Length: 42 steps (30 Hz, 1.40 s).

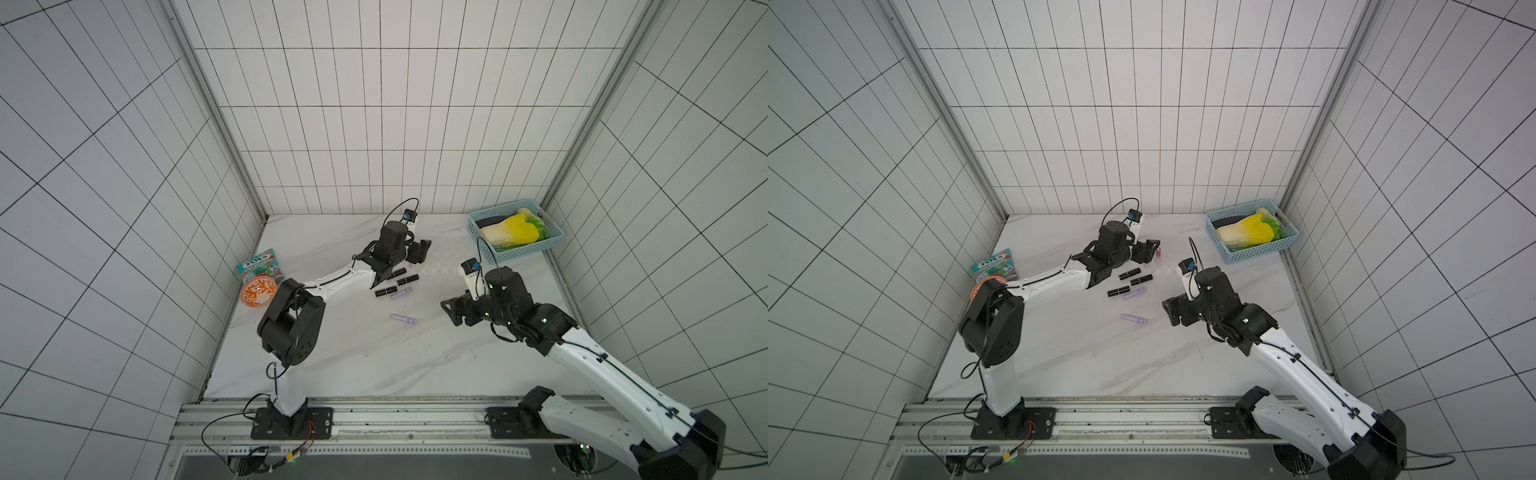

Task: Arrange the lipsticks in the organizer
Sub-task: Place the lipstick in the storage box, then pick up the lipstick at the center of the board.

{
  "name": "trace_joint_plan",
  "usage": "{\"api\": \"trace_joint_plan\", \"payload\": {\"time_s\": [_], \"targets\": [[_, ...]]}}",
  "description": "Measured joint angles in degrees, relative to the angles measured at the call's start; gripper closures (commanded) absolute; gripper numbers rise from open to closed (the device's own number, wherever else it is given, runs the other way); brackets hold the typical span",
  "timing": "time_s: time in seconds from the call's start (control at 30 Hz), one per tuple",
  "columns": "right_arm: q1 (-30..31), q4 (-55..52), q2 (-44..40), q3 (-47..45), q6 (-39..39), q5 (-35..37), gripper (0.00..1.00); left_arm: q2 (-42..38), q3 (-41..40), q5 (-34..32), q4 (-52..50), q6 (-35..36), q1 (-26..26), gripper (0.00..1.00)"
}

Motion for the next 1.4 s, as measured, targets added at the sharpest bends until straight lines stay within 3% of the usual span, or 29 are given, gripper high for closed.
{"api": "trace_joint_plan", "payload": {"time_s": [0.23, 0.43, 0.77, 1.2, 1.4], "targets": [[7.37, -3.34, 18.05, 6.91, -2.16, -1.95, 0.14, -24.02, -25.62, 1.03, 0.66, -13.64, 13.73, 0.23], [10.01, -4.50, 26.47, 10.88, -4.76, -2.58, 0.18, -31.54, -39.87, 6.75, 0.20, -20.87, 19.04, 0.23], [10.01, -4.68, 42.10, 17.77, -8.52, -2.60, 0.25, -31.61, -41.68, 17.51, 4.46, -25.42, 23.89, 0.25], [9.99, -6.19, 50.23, 25.62, -10.01, -3.43, 0.44, -39.21, -41.79, 20.76, 4.92, -24.94, 23.89, 0.29], [10.01, -8.81, 50.95, 25.70, -9.70, -3.34, 0.48, -40.37, -41.79, 21.09, 4.87, -24.37, 23.89, 0.29]]}}
